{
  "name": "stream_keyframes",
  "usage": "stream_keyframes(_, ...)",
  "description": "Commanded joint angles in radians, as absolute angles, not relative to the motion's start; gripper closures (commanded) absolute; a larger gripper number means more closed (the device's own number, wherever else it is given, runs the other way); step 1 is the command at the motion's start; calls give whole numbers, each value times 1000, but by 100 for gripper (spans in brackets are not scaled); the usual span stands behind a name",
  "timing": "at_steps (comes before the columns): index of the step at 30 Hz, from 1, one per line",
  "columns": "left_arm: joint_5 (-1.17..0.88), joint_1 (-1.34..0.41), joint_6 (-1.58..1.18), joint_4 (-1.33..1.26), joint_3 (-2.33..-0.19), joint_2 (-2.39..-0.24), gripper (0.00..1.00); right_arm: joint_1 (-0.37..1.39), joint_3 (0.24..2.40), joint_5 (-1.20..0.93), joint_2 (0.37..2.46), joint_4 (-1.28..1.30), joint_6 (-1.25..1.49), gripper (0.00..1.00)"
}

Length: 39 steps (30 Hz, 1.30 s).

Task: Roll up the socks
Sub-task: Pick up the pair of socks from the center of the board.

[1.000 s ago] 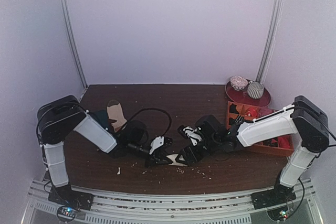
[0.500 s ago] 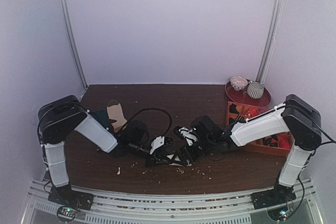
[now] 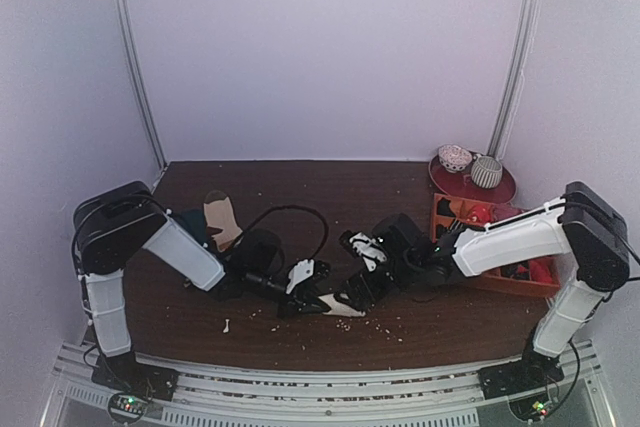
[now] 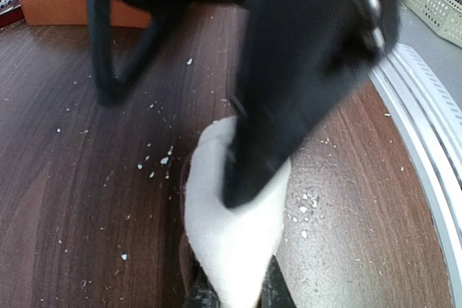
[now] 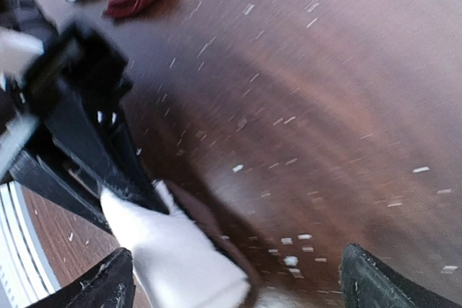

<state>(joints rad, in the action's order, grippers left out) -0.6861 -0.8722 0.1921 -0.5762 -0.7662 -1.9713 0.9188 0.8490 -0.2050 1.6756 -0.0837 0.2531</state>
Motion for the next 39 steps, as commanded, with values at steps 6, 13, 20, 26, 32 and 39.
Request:
stream_keyframes(6, -629, -884, 203, -411, -746, -2041, 100, 856, 909, -375, 1673, -46, 169, 0)
stream_keyframes(13, -627, -884, 202, -406, -746, -2040, 100, 857, 899, -492, 1803, -94, 210, 0)
stream_keyframes(20, -622, -884, 202, -402, -745, -2040, 100, 864, 831, -527, 1787, -155, 252, 0)
stream_keyframes(26, -622, -884, 202, -402, -747, -2043, 100, 888, 802, -540, 1794, -160, 261, 2)
stream_keyframes(32, -619, -884, 201, -401, -746, -2043, 100, 899, 769, -537, 1783, -147, 268, 11)
stream_keyframes(39, -618, -884, 202, -397, -750, -2045, 100, 899, 782, -502, 1800, -132, 265, 31)
